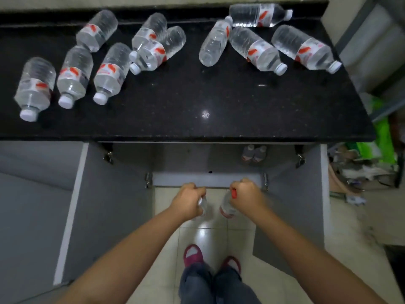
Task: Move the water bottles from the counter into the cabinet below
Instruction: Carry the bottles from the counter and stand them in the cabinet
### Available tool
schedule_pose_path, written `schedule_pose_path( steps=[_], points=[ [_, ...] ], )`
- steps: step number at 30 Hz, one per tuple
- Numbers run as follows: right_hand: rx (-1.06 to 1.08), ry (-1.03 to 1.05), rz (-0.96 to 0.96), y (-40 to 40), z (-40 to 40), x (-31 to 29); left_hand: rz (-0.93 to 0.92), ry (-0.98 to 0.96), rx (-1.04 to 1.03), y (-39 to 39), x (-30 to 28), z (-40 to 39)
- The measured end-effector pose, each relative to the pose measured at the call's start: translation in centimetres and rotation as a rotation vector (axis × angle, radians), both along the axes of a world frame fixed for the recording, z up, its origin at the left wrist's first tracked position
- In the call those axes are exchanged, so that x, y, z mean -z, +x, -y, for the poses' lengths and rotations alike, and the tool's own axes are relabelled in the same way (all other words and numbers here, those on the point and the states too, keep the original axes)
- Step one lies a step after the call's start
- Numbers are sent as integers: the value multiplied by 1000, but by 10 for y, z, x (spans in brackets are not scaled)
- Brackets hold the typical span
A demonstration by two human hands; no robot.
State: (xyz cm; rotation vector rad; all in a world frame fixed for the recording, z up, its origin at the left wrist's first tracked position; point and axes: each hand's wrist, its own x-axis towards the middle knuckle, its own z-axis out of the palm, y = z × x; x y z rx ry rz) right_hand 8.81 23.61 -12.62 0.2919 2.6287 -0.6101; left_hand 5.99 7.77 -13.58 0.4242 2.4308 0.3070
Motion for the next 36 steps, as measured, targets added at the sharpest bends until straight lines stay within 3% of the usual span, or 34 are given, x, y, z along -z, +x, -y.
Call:
schedule_pose_path(
  steps=[4,10,16,28,31,34,36],
  points=[
    [161,-15,-8,-29,-12,103,-20,-2,-23,-33,93,-12],
    [286,-29,-235,-87,-25,258,-113,-14,17,-95,238,-32],
    [156,106,-210,-131,-68,362,-292,45,80,-150,341,-64],
    [1,404,-176,-203,-95,372,-528,-21,121,-182,401,-87],
    [-24,456,-203,-218,-97,376,-478,-4,62,-181,398,-89],
    [-32,494,-198,-231,-103,373,-613,81,74,-184,394,-96],
    [-30,502,-192,-239,-104,370,-569,31,99,-183,387,-98]
  ],
)
